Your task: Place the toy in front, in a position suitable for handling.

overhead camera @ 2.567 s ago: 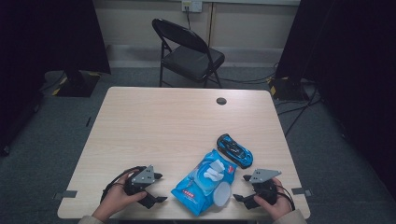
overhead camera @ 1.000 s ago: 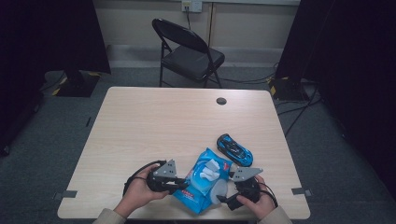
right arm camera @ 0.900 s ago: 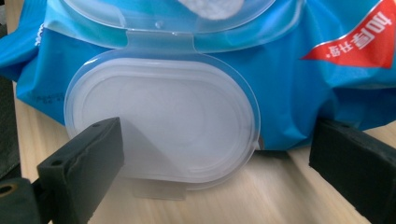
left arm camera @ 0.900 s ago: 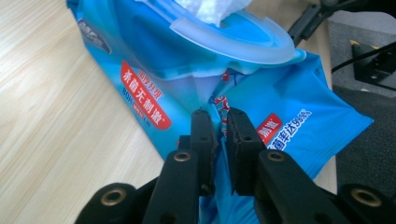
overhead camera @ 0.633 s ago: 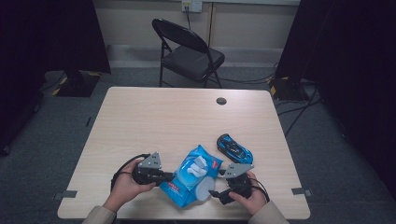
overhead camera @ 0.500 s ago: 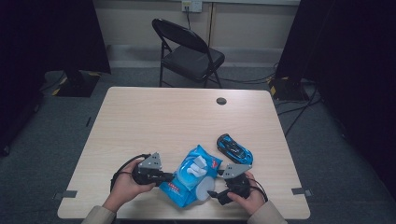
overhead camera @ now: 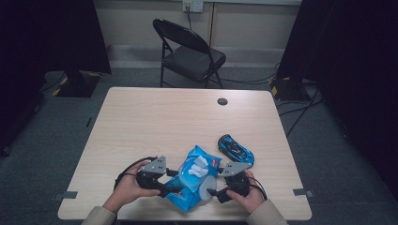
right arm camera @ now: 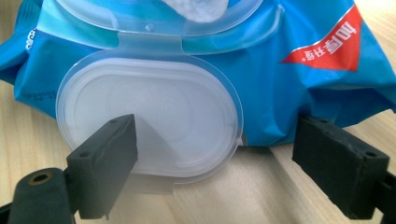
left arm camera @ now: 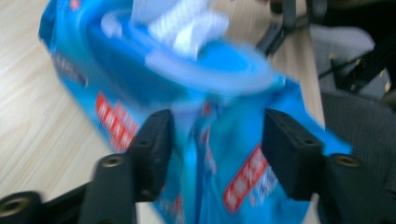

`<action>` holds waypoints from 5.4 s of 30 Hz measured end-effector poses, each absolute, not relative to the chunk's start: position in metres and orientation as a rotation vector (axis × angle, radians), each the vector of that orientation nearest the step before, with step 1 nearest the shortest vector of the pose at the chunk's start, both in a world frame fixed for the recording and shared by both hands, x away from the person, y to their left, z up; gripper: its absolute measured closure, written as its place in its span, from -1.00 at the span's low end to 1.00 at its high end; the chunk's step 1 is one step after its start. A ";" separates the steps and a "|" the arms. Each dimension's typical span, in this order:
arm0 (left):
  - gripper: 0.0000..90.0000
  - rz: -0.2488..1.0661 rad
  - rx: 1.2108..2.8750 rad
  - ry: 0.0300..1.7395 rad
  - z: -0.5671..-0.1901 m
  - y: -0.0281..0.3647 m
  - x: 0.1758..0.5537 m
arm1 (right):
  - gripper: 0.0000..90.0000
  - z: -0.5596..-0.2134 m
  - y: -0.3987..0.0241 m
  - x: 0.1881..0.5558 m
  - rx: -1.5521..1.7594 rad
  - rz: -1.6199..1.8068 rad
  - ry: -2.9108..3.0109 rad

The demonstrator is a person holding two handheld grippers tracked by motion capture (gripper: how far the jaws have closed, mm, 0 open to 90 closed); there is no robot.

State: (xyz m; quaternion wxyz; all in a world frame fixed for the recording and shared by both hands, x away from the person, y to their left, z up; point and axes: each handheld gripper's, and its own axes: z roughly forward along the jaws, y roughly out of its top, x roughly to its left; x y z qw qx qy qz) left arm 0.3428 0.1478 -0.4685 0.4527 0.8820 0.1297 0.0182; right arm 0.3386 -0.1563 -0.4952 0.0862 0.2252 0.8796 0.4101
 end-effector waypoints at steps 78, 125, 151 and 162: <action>0.97 0.370 2.146 1.037 -0.454 0.273 0.506 | -0.69 -0.507 -0.191 0.352 0.741 1.230 2.623; -0.34 0.297 2.046 0.810 -0.464 0.232 0.388 | -0.69 -0.508 -0.186 0.350 0.693 1.153 2.626; -0.60 0.240 2.208 0.678 -0.506 0.197 0.360 | -0.68 -0.508 -0.187 0.349 0.688 1.154 2.624; -0.73 0.251 2.243 0.645 -0.507 0.194 0.358 | -0.69 -0.492 -0.194 0.350 0.726 1.201 2.576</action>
